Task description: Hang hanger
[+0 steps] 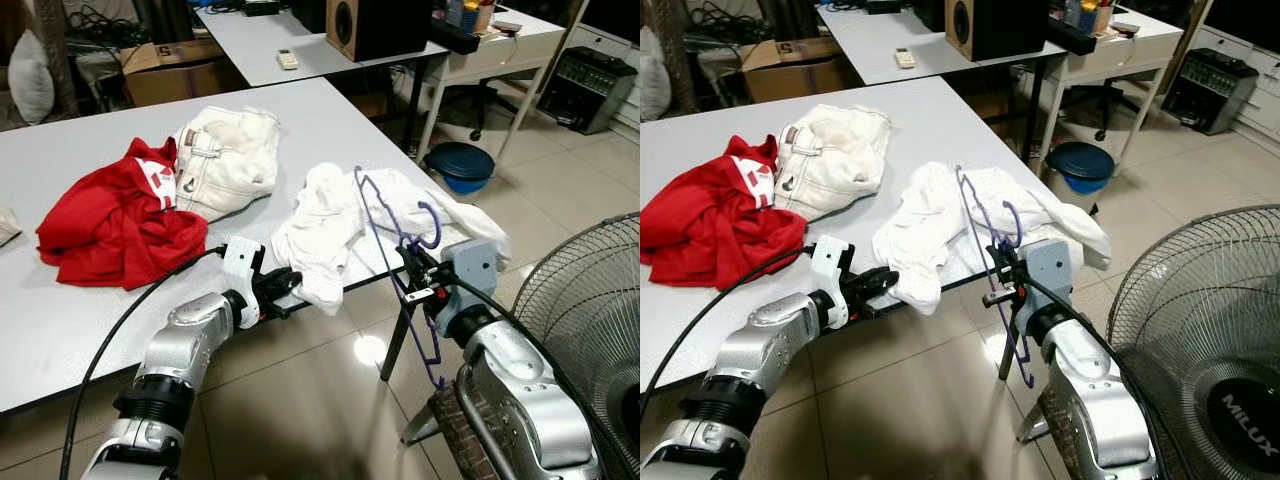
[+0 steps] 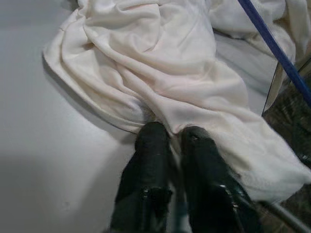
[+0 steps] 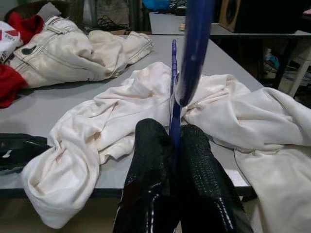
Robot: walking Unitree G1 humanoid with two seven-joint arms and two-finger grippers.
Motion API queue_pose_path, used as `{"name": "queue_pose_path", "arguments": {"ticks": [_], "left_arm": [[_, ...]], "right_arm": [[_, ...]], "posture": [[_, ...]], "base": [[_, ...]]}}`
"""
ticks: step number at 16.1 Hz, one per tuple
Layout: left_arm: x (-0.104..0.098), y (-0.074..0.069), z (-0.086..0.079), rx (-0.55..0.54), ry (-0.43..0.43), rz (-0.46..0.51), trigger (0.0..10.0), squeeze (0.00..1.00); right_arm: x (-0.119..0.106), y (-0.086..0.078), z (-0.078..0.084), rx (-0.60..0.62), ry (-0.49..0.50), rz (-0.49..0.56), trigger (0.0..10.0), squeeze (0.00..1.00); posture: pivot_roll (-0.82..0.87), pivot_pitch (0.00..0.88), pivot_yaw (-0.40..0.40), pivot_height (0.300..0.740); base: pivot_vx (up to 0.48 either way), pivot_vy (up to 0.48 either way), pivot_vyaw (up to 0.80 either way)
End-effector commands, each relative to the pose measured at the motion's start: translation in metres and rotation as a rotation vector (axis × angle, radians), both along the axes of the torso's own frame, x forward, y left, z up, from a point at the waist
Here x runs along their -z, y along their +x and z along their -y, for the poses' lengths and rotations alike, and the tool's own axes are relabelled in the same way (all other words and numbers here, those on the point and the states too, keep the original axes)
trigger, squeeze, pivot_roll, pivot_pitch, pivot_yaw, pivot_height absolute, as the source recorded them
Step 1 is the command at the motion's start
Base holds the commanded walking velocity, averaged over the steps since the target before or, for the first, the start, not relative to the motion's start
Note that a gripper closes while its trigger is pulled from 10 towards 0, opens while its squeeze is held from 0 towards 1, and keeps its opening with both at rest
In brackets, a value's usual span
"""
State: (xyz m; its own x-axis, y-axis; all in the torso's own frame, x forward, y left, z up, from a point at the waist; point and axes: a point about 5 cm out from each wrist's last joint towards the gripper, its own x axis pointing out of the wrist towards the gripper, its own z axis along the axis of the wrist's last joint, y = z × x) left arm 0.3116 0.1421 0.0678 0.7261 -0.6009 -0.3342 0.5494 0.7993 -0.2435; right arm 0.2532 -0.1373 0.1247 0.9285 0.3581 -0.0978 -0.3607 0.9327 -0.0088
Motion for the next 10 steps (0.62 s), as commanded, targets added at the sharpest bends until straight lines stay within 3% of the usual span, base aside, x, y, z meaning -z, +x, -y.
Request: {"name": "queue_pose_path", "arguments": {"ticks": [1,4,7,10], "left_arm": [[0.002,-0.002,0.000,0.012,0.037,0.001,0.0,0.00],[0.006,-0.002,-0.002,-0.006,0.132,0.031,0.0,0.00],[0.002,0.009,-0.020,-0.124,0.309,0.103,0.0,0.00],[-0.004,0.014,-0.036,-0.222,0.402,0.149,0.0,0.00]], "right_arm": [[-0.002,0.000,0.001,-0.004,-0.010,0.014,10.0,0.00],[-0.004,-0.001,0.004,-0.018,-0.027,0.009,10.0,0.00],[-0.008,0.002,0.006,-0.022,-0.043,0.018,10.0,0.00],[-0.007,0.000,0.005,-0.026,-0.049,0.014,10.0,0.00]], "posture": [[-0.10,0.025,0.021,0.740],[-0.11,0.030,-0.010,0.740],[-0.12,0.030,-0.019,0.740],[-0.12,0.035,-0.021,0.740]], "base": [[0.000,0.000,0.00],[0.000,0.000,0.00],[0.000,0.000,0.00],[0.000,0.000,0.00]]}}
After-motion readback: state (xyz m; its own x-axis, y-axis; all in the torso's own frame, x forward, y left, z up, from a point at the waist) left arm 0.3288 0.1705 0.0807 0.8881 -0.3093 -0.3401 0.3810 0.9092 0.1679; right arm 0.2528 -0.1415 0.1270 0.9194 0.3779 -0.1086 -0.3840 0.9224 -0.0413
